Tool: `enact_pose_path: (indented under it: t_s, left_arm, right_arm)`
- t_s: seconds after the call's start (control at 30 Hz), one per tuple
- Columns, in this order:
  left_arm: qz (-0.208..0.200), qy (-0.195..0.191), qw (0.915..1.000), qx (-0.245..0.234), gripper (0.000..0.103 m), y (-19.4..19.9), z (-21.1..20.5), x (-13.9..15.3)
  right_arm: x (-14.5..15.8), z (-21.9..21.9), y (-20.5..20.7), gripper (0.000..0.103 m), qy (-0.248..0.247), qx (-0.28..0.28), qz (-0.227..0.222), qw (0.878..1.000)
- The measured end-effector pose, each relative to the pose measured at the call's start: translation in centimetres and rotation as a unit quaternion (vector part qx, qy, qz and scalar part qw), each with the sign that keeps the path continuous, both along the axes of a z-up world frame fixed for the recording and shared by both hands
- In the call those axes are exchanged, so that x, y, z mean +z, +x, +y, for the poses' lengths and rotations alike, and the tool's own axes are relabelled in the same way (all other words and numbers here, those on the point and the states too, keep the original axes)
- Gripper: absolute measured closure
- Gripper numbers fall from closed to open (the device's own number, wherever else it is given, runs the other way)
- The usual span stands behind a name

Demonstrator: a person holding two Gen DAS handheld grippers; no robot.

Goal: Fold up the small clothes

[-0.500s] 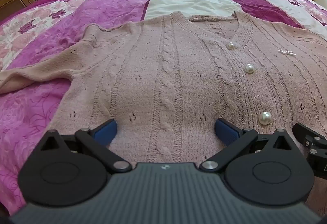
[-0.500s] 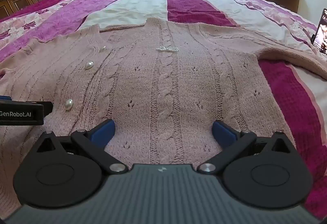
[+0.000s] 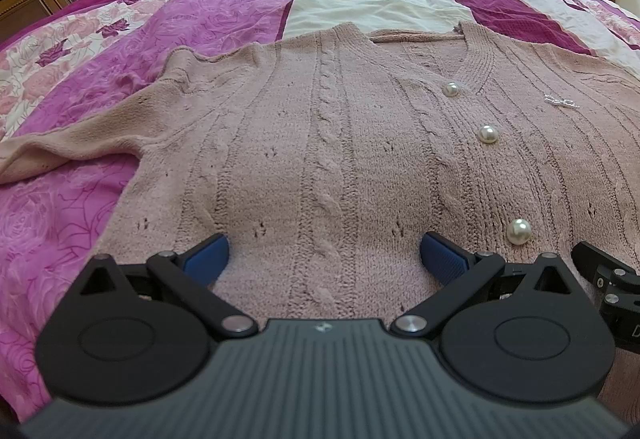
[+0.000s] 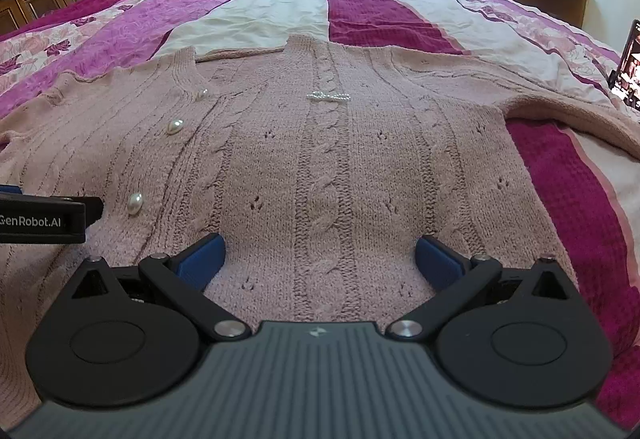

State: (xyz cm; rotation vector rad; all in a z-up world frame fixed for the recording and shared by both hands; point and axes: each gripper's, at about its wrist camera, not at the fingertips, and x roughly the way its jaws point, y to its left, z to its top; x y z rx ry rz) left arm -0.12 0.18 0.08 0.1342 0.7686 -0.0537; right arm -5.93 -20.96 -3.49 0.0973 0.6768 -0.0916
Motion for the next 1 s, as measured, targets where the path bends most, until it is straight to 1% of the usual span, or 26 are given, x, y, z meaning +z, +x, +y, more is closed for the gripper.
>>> enact_pose_path:
  t_s: [1.0]
  left_arm:
    - [0.000, 0.002, 1.0000, 0.000, 0.000, 0.08, -0.14, -0.08]
  right_arm:
    - [-0.20, 0.22, 0.04, 0.000, -0.004, 0.000, -0.001, 1.000]
